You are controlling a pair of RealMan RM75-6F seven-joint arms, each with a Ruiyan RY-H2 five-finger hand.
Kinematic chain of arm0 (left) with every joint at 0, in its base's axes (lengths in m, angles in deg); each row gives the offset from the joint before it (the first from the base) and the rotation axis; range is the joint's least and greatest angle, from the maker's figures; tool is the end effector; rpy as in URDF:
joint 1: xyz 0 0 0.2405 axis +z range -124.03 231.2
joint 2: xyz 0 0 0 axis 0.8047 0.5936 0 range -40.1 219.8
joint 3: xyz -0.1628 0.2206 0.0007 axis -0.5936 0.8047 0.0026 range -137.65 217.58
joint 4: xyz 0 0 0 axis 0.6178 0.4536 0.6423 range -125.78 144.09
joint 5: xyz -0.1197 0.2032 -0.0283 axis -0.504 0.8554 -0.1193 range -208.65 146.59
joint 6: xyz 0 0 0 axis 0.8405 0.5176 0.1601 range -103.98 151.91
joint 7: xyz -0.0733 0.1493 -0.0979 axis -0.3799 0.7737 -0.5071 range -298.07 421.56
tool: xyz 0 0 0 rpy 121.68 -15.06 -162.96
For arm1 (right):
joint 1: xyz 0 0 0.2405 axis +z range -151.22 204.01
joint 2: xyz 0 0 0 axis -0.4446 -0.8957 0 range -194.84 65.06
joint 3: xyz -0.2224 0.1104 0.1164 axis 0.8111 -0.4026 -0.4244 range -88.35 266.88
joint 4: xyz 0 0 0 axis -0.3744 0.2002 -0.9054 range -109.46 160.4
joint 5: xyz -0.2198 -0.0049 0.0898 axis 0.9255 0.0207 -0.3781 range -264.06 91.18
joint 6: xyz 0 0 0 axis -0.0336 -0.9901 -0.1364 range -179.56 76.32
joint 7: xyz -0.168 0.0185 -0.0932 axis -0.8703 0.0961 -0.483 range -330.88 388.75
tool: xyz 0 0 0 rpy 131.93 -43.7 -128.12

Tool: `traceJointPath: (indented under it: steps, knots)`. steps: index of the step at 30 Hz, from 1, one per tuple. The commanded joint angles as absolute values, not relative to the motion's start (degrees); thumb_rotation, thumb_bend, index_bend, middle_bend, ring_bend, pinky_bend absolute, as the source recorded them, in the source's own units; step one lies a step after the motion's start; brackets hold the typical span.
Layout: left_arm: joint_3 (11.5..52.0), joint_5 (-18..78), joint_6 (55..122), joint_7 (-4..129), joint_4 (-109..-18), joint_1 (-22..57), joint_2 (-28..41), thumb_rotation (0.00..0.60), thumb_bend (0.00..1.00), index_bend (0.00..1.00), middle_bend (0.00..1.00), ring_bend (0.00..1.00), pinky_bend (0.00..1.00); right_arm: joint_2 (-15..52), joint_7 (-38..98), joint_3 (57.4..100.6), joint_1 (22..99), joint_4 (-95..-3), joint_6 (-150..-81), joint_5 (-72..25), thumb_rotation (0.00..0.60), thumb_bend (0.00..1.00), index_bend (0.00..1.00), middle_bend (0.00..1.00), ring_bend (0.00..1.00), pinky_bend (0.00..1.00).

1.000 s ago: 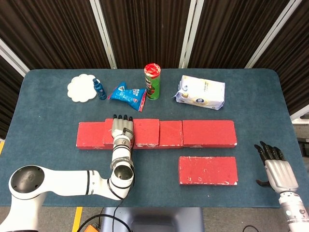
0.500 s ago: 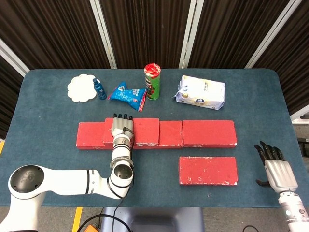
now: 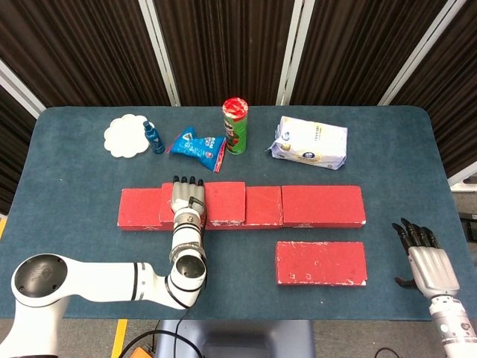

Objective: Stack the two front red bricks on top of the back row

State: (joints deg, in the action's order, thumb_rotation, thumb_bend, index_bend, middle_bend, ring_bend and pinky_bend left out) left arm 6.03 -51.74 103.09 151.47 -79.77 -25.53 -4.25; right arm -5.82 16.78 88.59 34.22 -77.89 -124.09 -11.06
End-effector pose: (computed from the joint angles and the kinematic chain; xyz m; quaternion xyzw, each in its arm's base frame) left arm 0.0113 0.4468 -0.0534 -0.7375 -0.3959 -0.0497 0.5449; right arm -0.3395 -0.2299 0.1155 0.6297 -0.4539 0.2649 0.5720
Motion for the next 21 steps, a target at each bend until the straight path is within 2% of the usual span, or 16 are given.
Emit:
traceJointPath:
  steps: [1, 7, 13, 16, 19, 21]
  knots:
    - [5.99, -51.4, 103.62, 151.2, -80.14, -25.64, -3.96, 0.6, 0.19, 0.0, 0.0, 0.0, 0.01, -5.82, 16.75, 88.61, 34.23, -77.98, -124.09, -11.05, 0.6, 0.0, 0.11, 0.08, 0.09, 0.0]
    - [5.67, -51.46, 104.62, 151.07, -82.78, -25.35, -2.57, 0.6, 0.19, 0.0, 0.0, 0.0, 0.01, -5.91, 17.15, 88.54, 34.06, -78.03, -124.51, -10.9, 0.6, 0.0, 0.11, 0.08, 0.09, 0.0]
    - [2.81, -49.13, 106.34, 148.17, -93.21, -23.39, 3.78, 0.6, 0.19, 0.0, 0.0, 0.0, 0.02, -5.8, 16.98, 88.65, 34.18, -77.59, -124.26, -10.83, 0.6, 0.0, 0.11, 0.08, 0.09, 0.0]
    - [2.47, -44.04, 104.53, 143.72, -101.04, -19.07, 9.47, 0.6, 0.21, 0.0, 0.0, 0.0, 0.02, -5.89, 17.08, 88.66, 34.07, -77.68, -124.4, -10.85, 0.6, 0.0, 0.11, 0.08, 0.09, 0.0]
    - [5.23, -33.59, 99.15, 137.75, -108.59, -11.77, 16.55, 0.6, 0.21, 0.0, 0.0, 0.0, 0.02, -6.15, 17.39, 88.68, 33.84, -78.18, -124.86, -10.56, 0.6, 0.0, 0.11, 0.08, 0.09, 0.0]
    - [8.6, -25.27, 96.23, 133.28, -112.58, -5.73, 21.91, 0.6, 0.21, 0.0, 0.0, 0.0, 0.02, -6.48, 17.81, 88.78, 33.66, -78.52, -125.13, -10.2, 0.6, 0.0, 0.11, 0.08, 0.09, 0.0]
